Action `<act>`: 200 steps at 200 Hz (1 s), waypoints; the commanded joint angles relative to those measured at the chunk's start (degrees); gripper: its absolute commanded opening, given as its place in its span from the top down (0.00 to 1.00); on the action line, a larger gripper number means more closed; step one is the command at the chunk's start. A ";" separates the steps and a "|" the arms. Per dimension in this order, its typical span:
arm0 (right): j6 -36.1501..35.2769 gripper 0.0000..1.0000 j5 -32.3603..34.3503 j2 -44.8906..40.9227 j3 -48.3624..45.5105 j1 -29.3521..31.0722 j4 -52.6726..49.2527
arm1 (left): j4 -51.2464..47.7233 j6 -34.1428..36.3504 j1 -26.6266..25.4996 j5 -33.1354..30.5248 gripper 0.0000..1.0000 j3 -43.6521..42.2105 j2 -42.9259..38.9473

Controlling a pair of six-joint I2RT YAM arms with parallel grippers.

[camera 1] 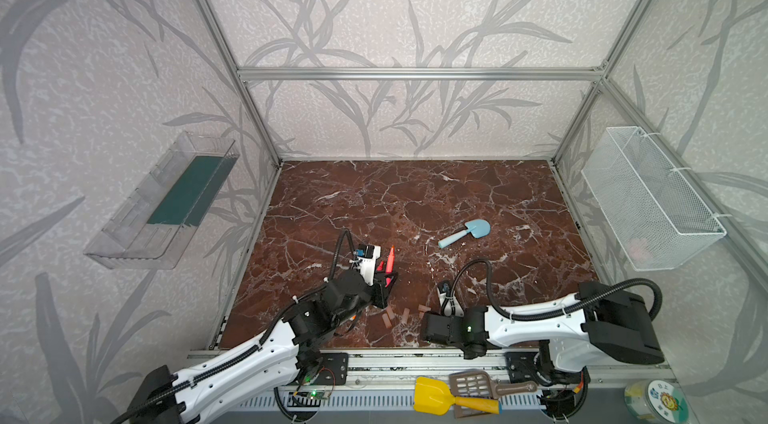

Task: Insert the pens into the pen caps
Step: 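Grasp the nearest pink cap with the right gripper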

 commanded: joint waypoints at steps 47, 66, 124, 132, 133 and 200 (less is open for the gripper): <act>2.30 0.77 -0.46 1.66 -1.69 0.41 0.42 | -0.33 -1.47 0.24 -1.47 1.00 -1.35 -0.95; 2.71 0.78 -0.58 1.59 -2.35 0.35 1.12 | -0.47 -2.22 0.24 -1.38 1.00 -1.46 -0.98; 4.26 0.83 0.65 -0.68 -4.10 0.37 2.02 | 0.36 -3.38 0.32 0.81 1.00 -2.32 -2.45; 4.31 0.83 1.42 -1.99 -4.17 0.38 1.77 | 0.21 -3.00 0.27 1.25 1.00 -2.31 -2.71; 4.28 0.83 1.53 -2.09 -4.19 0.41 1.74 | 0.20 -2.94 0.30 1.30 1.00 -2.28 -2.72; -3.38 0.86 7.64 -21.70 -6.10 -4.97 4.06 | 1.42 -1.78 0.30 5.79 1.00 -0.53 -1.37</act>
